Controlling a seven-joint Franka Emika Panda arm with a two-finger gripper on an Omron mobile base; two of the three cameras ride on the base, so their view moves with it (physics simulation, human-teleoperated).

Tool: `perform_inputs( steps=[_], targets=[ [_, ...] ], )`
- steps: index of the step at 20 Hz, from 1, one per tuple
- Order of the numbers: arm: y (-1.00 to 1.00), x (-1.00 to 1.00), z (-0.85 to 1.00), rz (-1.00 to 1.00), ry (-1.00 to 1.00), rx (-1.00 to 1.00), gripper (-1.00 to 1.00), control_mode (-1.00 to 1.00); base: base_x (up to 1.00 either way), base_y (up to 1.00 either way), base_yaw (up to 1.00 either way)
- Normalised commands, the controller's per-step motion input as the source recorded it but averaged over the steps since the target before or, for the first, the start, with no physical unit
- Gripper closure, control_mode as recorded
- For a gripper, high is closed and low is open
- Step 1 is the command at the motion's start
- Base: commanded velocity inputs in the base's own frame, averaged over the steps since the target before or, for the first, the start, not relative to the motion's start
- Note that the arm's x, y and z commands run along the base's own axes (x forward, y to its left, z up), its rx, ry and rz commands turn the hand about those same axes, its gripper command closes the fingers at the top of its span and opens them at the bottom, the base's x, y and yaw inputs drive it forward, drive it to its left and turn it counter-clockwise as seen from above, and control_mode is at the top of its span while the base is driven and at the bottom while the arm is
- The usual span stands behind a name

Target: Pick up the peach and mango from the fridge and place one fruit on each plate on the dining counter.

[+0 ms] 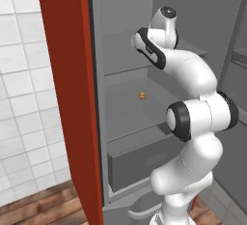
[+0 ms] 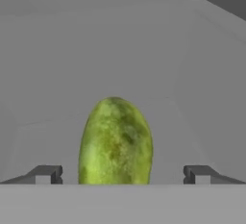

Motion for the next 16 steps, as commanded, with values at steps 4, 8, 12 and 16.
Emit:
perform_inputs(
  steps=[4,8,12,16],
  targets=[
    [0.05,0.0,-0.02,0.04,0.02,0.0,-1.0,-1.0,0.0,0.0,0.0],
    [0.05,-0.15,-0.11,0.04,0.07,0.0,-1.0,-1.0,0.0,0.0,0.0],
    [0.0,0.0,-0.21,0.01,0.02,0.0,-1.0,-1.0,0.0,0.0,0.0],
    [0.0,0.15,-0.49,0.0,0.01,0.0,-1.0,-1.0,0.0,0.0,0.0]
  ],
)
